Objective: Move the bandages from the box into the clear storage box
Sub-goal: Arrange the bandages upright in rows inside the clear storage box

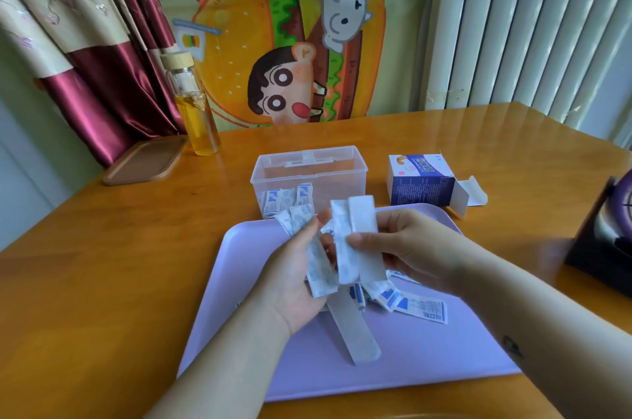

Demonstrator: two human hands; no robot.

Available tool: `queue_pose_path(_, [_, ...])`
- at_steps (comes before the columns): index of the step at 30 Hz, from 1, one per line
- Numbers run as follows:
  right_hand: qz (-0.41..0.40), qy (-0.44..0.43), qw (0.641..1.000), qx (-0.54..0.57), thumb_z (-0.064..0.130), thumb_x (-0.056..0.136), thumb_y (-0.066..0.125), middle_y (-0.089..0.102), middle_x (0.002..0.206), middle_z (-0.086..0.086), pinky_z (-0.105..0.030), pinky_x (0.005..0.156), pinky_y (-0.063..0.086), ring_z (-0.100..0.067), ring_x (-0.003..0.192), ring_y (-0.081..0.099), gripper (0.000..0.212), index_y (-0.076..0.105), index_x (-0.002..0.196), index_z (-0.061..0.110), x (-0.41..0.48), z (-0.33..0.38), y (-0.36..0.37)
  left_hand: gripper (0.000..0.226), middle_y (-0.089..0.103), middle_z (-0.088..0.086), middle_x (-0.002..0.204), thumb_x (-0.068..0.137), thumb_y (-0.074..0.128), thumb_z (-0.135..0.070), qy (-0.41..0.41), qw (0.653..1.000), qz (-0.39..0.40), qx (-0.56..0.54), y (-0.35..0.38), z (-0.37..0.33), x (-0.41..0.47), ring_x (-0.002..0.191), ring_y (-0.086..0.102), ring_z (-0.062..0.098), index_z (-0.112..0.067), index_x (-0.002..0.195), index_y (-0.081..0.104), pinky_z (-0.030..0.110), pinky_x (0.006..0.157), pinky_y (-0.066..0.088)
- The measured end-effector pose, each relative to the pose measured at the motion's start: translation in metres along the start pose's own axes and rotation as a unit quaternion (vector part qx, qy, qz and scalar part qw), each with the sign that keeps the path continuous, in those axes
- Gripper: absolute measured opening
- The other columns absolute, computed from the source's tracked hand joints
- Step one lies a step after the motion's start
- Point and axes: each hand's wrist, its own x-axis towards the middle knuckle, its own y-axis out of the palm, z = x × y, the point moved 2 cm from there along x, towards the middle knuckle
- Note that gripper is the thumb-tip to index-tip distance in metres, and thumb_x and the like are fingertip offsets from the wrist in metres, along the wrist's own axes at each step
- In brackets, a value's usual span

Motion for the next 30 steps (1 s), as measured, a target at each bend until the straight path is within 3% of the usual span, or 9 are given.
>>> queue_pose_path(2, [-0.015, -0.002, 0.999, -0.047, 0.016, 0.08, 0.072, 0.072, 0.099, -0.014, -0.055, 0.098, 0.043, -0.038, 0.105, 0.062, 0.02, 0.068, 0.098, 0.014, 0.002, -0.003, 0.01, 0.053, 0.068, 0.014, 0.111, 0.095, 0.036, -0.052, -0.018, 0.999, 0.027, 0.0, 0.005, 0.004, -0.001, 0.095, 0.068, 0.028, -0.012, 0.111, 0.067, 0.039, 0.083, 0.053])
queue_pose_path(4, [-0.053, -0.013, 0.992, -0.116, 0.024, 0.074, 0.078, 0.073, 0.077, -0.003, -0.039, 0.077, 0.056, -0.025, 0.079, 0.07, 0.027, 0.062, 0.093, 0.013, 0.004, -0.006, 0.015, 0.061, 0.071, 0.015, 0.105, 0.092, 0.034, -0.058, -0.02, 0.999, 0.038, 0.0, 0.009, 0.008, -0.003, 0.09, 0.07, 0.026, -0.012, 0.102, 0.072, 0.037, 0.08, 0.055])
queue_pose_path(7, [-0.083, -0.038, 0.979, -0.182, 0.025, 0.075, 0.078, 0.056, 0.053, 0.011, -0.014, 0.049, 0.04, -0.003, 0.048, 0.05, 0.023, 0.057, 0.078, 0.015, 0.002, -0.001, 0.022, 0.04, 0.072, 0.014, 0.097, 0.095, 0.045, -0.038, -0.023, 1.0, 0.007, -0.012, 0.006, 0.011, -0.004, 0.082, 0.069, 0.024, -0.008, 0.099, 0.072, 0.036, 0.084, 0.051])
queue_pose_path(10, [-0.113, -0.076, 0.972, -0.19, 0.025, 0.079, 0.074, 0.06, 0.06, 0.007, -0.013, 0.05, 0.039, -0.003, 0.051, 0.05, 0.019, 0.062, 0.069, 0.014, -0.001, 0.006, 0.017, 0.025, 0.069, 0.011, 0.093, 0.095, 0.05, -0.021, -0.029, 0.996, -0.026, -0.076, 0.0, 0.01, -0.004, 0.083, 0.065, 0.02, -0.003, 0.1, 0.066, 0.033, 0.086, 0.052])
queue_pose_path(14, [-0.174, -0.164, 0.956, -0.17, 0.022, 0.079, 0.074, 0.056, 0.055, 0.016, -0.011, 0.046, 0.032, -0.004, 0.048, 0.04, 0.011, 0.067, 0.071, 0.019, -0.007, 0.02, 0.005, 0.02, 0.059, 0.004, 0.076, 0.093, 0.053, -0.026, -0.055, 0.99, -0.053, -0.119, -0.008, 0.005, 0.0, 0.055, 0.058, 0.011, -0.01, 0.092, 0.066, 0.024, 0.055, 0.055])
queue_pose_path(18, [-0.101, -0.267, 0.905, -0.314, 0.007, 0.082, 0.07, 0.059, 0.089, 0.016, -0.01, 0.07, 0.04, -0.002, 0.077, 0.053, 0.021, 0.074, 0.08, 0.028, -0.007, 0.023, 0.016, 0.039, 0.056, 0.004, 0.075, 0.085, 0.054, -0.05, -0.096, 0.993, -0.002, -0.071, 0.0, 0.003, -0.006, 0.06, 0.053, 0.013, -0.013, 0.096, 0.064, 0.021, 0.054, 0.049])
queue_pose_path(22, [-0.039, -0.291, 0.84, -0.457, 0.0, 0.086, 0.059, 0.051, 0.11, 0.015, -0.01, 0.081, 0.039, -0.011, 0.098, 0.045, 0.035, 0.075, 0.096, 0.03, -0.001, 0.009, 0.023, 0.037, 0.056, 0.004, 0.072, 0.082, 0.054, -0.053, -0.088, 0.995, 0.031, -0.035, 0.007, 0.005, -0.01, 0.068, 0.054, 0.014, -0.018, 0.092, 0.066, 0.025, 0.06, 0.046])
queue_pose_path(26, [-0.034, -0.246, 0.897, -0.366, 0.004, 0.093, 0.051, 0.05, 0.125, 0.018, -0.007, 0.09, 0.034, 0.001, 0.11, 0.045, 0.039, 0.07, 0.1, 0.038, -0.003, 0.016, 0.013, 0.023, 0.065, 0.008, 0.074, 0.083, 0.058, -0.023, -0.081, 0.994, 0.005, -0.079, -0.003, 0.002, -0.01, 0.056, 0.063, 0.015, -0.008, 0.099, 0.064, 0.025, 0.055, 0.054])
queue_pose_path(30, [-0.129, -0.162, 0.891, -0.404, 0.023, 0.088, 0.062, 0.06, 0.089, 0.02, -0.011, 0.067, 0.044, 0.0, 0.081, 0.058, 0.015, 0.068, 0.1, 0.031, -0.002, 0.014, -0.006, 0.019, 0.06, 0.002, 0.075, 0.085, 0.054, -0.014, -0.035, 0.993, -0.026, -0.114, -0.015, -0.012, -0.008, 0.043, 0.045, 0.005, -0.011, 0.101, 0.064, 0.014, 0.044, 0.043])
